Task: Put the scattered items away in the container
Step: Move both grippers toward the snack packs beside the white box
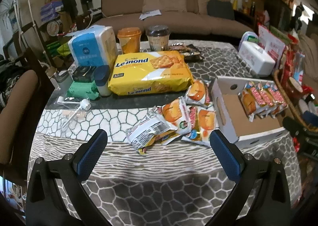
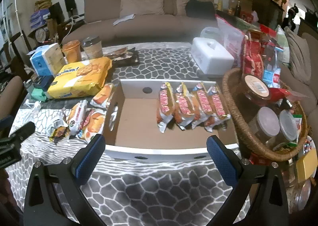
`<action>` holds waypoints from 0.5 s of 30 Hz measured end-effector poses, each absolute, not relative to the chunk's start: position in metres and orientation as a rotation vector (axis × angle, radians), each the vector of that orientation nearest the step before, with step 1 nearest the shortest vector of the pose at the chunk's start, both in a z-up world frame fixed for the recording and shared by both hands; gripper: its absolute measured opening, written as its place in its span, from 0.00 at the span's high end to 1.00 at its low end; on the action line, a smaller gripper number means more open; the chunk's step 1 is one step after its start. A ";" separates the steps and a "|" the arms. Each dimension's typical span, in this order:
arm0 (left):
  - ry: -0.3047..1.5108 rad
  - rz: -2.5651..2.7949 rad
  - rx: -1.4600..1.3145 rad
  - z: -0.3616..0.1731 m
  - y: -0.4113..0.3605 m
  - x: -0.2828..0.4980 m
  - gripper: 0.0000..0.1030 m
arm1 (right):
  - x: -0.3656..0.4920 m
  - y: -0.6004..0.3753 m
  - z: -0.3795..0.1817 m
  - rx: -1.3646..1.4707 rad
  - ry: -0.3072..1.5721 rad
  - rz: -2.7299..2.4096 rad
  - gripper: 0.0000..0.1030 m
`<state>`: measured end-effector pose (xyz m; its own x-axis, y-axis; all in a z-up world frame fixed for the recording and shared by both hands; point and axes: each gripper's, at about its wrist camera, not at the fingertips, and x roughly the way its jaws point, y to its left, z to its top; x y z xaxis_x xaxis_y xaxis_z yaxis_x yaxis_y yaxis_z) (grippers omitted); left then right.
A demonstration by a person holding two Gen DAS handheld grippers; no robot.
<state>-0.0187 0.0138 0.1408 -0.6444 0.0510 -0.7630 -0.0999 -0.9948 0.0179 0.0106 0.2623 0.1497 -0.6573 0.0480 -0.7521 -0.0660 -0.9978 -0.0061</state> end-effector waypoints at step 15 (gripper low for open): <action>0.057 2.754 -1.333 0.105 -0.033 -0.034 0.00 | -0.025 0.197 0.133 -1.371 0.013 2.904 0.00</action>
